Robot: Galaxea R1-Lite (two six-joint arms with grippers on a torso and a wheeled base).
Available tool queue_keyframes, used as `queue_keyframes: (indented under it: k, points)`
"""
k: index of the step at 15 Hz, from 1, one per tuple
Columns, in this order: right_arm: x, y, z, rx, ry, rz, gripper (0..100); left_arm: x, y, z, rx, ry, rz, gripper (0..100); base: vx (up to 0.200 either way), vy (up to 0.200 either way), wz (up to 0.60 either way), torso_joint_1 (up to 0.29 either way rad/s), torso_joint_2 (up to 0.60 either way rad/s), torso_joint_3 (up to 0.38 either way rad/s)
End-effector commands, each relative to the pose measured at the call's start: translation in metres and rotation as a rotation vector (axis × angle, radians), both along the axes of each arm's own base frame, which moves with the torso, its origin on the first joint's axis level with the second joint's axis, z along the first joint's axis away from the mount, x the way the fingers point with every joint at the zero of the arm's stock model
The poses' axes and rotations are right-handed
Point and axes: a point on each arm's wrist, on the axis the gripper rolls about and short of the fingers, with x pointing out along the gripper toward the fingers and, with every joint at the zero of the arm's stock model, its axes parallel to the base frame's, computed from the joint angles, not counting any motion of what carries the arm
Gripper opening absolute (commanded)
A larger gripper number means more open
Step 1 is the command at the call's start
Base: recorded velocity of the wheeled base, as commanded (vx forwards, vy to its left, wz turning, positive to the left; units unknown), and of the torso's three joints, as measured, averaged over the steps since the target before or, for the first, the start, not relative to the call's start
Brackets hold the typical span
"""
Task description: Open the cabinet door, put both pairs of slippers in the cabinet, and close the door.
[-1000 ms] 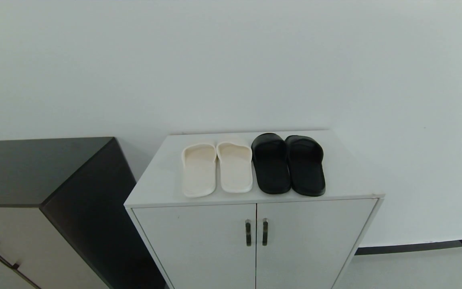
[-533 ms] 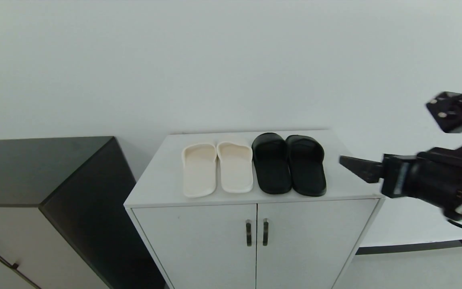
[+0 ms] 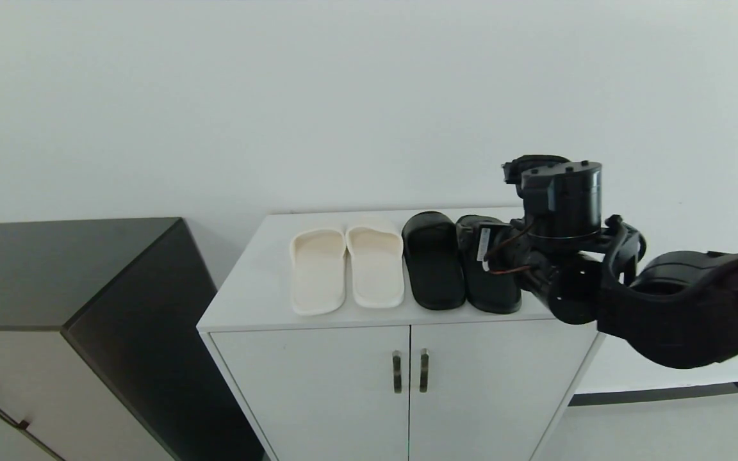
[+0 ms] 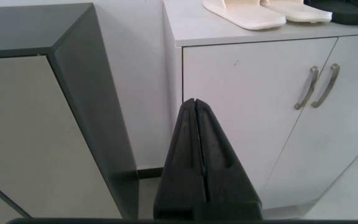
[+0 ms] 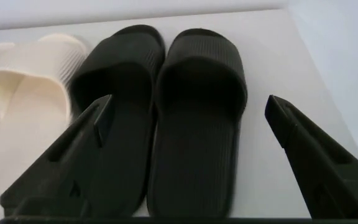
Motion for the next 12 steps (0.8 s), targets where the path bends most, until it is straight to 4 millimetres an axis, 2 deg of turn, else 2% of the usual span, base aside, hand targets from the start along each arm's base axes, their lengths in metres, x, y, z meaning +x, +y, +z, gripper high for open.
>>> queue_keyframes:
  k: [1,9,12]
  points:
    - [0.023,0.013,-0.022,-0.038,0.028,-0.017,100,0.0,0.0,0.0,0.0,0.002,0.0,0,0.0,0.0,0.0,0.0,0.0,0.0]
    - [0.055,0.028,-0.049,-0.114,-0.018,0.067,100,0.0,0.0,0.0,0.0,0.002,0.0,0,0.0,0.0,0.0,0.0,0.0,0.0]
    - [0.074,0.029,-0.058,-0.121,-0.02,0.044,100,0.0,0.0,0.0,0.0,0.002,0.0,0,0.0,0.0,0.0,0.0,0.0,0.0]
